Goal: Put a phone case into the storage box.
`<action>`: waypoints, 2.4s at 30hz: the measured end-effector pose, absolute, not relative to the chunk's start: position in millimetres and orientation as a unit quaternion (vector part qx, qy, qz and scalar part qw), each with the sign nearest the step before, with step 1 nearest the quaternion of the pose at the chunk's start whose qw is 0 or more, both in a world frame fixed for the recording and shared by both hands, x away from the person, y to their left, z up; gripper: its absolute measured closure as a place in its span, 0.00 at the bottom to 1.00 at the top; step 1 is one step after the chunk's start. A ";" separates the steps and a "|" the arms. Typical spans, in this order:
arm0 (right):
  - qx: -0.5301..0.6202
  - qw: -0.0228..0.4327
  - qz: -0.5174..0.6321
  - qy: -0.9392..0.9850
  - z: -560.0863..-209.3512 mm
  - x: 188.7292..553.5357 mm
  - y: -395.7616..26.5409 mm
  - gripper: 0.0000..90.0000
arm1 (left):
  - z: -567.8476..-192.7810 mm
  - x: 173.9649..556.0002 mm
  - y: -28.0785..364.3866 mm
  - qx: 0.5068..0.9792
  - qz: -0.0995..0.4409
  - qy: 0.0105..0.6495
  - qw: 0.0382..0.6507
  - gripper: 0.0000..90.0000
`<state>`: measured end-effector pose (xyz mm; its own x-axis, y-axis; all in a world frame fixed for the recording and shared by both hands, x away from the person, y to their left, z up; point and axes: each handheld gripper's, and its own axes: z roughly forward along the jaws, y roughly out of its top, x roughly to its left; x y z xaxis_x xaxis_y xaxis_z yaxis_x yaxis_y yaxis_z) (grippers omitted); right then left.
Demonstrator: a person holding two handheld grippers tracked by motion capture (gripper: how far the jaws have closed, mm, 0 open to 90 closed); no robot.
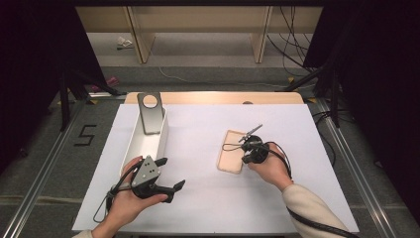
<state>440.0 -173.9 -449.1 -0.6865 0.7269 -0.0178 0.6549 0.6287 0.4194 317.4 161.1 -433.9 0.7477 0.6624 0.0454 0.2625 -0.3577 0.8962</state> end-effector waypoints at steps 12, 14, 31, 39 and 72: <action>0.358 0.079 0.195 0.910 -453.2 435.2 -153.4 1.00 | -433.6 317.2 162.2 0.798 0.205 0.291 0.487 0.12; 0.355 0.081 0.190 0.912 -454.1 435.6 -154.9 1.00 | -433.8 317.2 162.4 0.798 0.205 0.291 0.487 0.12; 0.368 0.090 0.174 0.909 -452.7 438.9 -166.5 1.00 | -434.7 315.3 167.5 0.799 0.202 0.292 0.485 0.12; 0.354 0.094 0.182 0.913 -449.7 437.2 -166.2 0.95 | -437.7 315.4 168.3 0.812 0.196 0.281 0.472 0.12; 0.158 0.131 0.096 0.974 -440.5 422.0 -140.8 0.44 | -440.3 316.9 172.8 0.821 0.199 0.272 0.461 0.14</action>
